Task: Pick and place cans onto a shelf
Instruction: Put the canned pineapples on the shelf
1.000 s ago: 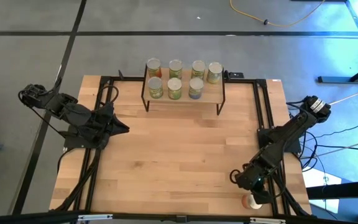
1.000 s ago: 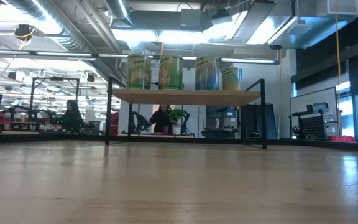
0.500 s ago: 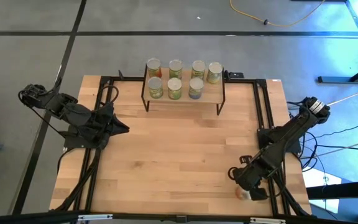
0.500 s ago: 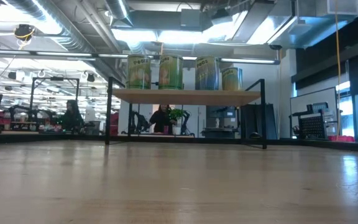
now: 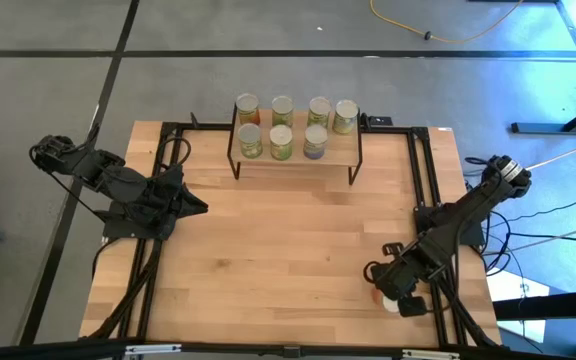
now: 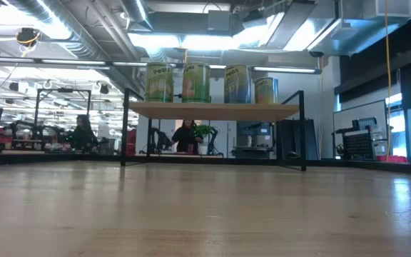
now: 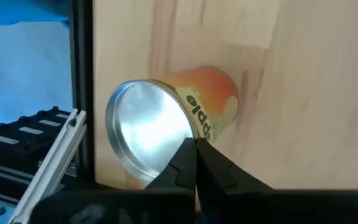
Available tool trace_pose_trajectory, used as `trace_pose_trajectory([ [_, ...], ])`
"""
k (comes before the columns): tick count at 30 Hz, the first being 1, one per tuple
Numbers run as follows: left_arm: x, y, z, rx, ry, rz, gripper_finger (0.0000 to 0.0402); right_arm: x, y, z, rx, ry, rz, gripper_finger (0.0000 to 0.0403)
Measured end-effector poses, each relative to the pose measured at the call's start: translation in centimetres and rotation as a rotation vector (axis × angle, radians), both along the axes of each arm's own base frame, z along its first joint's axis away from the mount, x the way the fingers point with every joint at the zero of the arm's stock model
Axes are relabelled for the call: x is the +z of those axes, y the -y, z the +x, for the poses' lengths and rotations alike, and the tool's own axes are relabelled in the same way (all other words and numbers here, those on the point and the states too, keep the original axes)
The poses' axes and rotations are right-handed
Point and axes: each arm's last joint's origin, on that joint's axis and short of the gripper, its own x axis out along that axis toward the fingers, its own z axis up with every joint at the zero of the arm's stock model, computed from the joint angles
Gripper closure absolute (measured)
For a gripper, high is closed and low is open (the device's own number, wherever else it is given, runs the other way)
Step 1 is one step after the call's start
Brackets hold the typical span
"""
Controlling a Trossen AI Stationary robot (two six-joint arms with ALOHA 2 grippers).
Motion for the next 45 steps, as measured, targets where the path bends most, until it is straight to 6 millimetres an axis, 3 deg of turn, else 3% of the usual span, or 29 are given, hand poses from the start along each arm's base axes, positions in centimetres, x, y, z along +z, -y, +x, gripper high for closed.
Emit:
trace_pose_trajectory([
  [8, 0.0, 0.0, 0.0, -0.007, -0.001, -0.003, 0.0358, 1.2, 2.5, 2.3, -0.023, 0.093, -0.063, 0.0403],
  [18, 0.0, 0.0, 0.0, -0.008, -0.002, -0.001, 0.0358, 3.0, 9.1, 7.1, -0.224, 0.262, -0.094, 0.0403],
  [25, 0.0, 0.1, 0.0, -0.045, -0.011, -0.019, 0.0358, 3.1, 12.8, 8.5, -0.365, 0.284, -0.045, 0.0403],
  [39, -0.1, 0.2, 0.0, -0.054, -0.016, -0.022, 0.0358, -1.1, 13.3, 11.2, -0.301, 0.15, -0.043, 0.0403],
  [45, -0.1, 0.2, 0.0, -0.054, -0.016, -0.023, 0.0358, -1.0, 13.3, 11.2, -0.291, 0.164, -0.067, 0.0392],
])
